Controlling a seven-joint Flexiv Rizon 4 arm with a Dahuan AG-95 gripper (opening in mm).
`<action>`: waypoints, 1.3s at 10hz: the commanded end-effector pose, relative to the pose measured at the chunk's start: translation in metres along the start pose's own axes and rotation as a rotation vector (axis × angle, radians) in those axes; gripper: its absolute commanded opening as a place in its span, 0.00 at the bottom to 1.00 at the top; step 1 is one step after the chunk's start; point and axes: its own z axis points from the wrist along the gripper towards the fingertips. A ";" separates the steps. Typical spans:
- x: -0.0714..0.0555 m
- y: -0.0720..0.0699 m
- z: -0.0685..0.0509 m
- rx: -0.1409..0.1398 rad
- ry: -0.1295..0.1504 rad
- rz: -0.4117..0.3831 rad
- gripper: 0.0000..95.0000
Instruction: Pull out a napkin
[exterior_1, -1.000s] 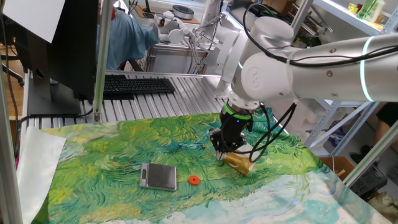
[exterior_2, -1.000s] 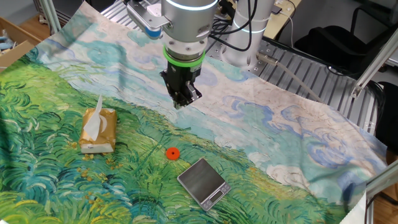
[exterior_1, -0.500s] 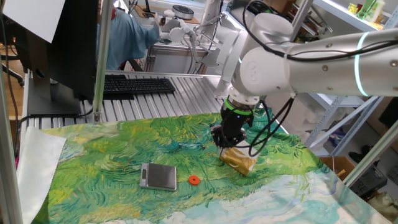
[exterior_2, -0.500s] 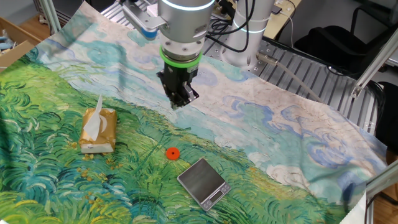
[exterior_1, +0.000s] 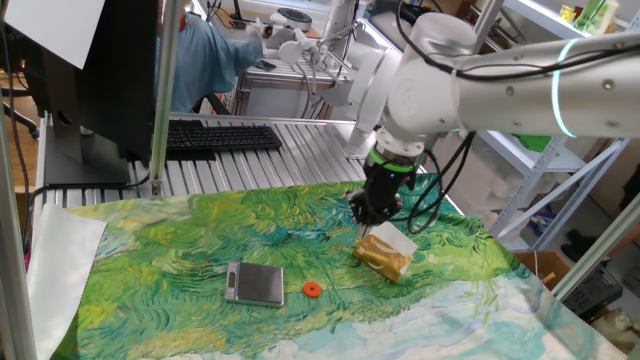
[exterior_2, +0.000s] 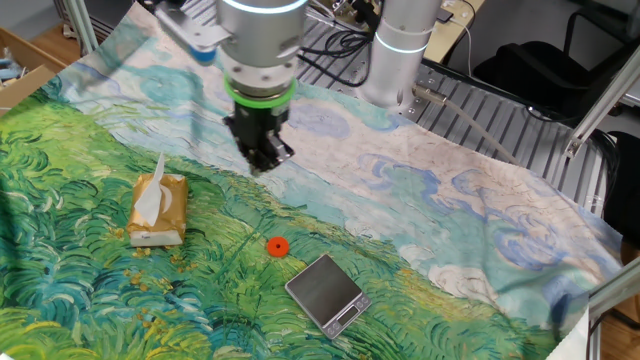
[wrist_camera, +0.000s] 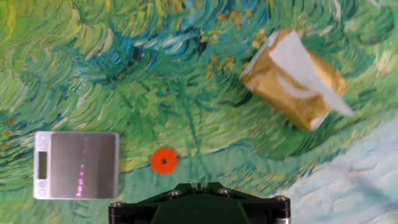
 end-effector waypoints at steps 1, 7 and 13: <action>-0.011 -0.011 -0.003 0.000 0.002 -0.040 0.00; -0.043 -0.042 -0.021 0.003 0.016 -0.127 0.00; -0.060 -0.075 -0.022 0.007 0.011 -0.225 0.00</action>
